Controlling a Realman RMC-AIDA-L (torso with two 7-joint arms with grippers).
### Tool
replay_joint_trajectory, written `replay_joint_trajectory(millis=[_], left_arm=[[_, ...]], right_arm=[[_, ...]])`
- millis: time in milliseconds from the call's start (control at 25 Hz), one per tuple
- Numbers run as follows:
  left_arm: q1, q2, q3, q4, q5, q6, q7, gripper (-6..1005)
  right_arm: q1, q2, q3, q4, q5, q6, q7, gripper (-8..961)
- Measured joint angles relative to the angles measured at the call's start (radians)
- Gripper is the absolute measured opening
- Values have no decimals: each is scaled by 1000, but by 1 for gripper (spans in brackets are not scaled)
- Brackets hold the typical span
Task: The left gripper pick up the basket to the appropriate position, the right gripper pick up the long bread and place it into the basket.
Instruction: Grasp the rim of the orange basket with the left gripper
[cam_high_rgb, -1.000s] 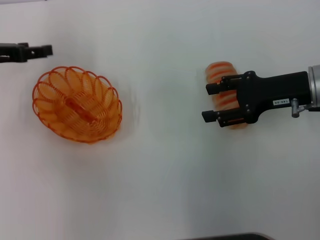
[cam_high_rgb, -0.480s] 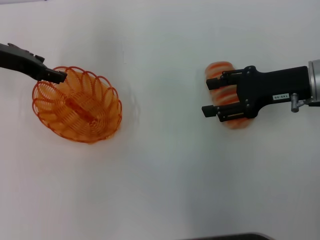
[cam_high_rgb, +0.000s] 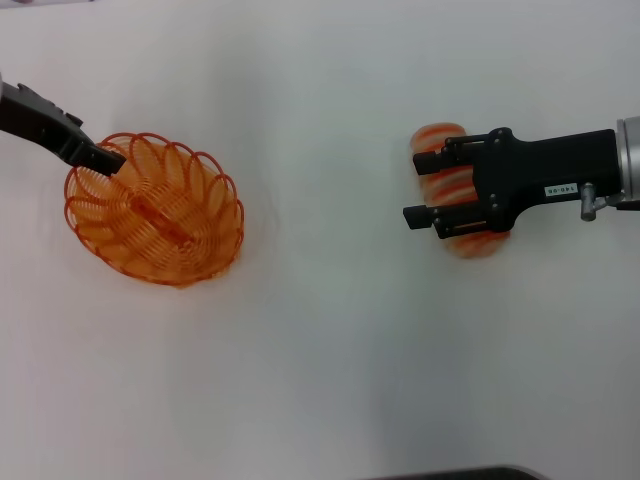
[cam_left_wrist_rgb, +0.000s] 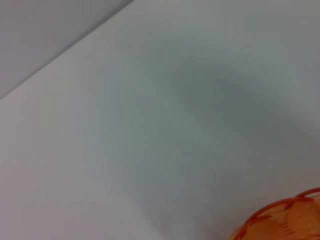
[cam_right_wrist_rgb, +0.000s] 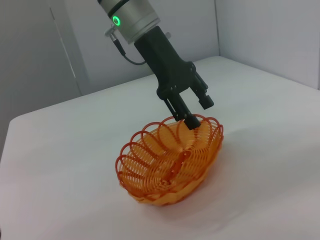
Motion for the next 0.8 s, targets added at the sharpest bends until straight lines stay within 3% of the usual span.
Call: replay_joint_trajectory(millis=[640, 800], left_arm=[[6, -23, 15, -27, 24, -29, -4, 781], [7, -23, 15, -27, 31, -29, -12, 687]], right_arm=[[-2, 6, 0, 0, 0, 13, -1, 798], [-2, 8, 0, 0, 0, 14, -1, 799]])
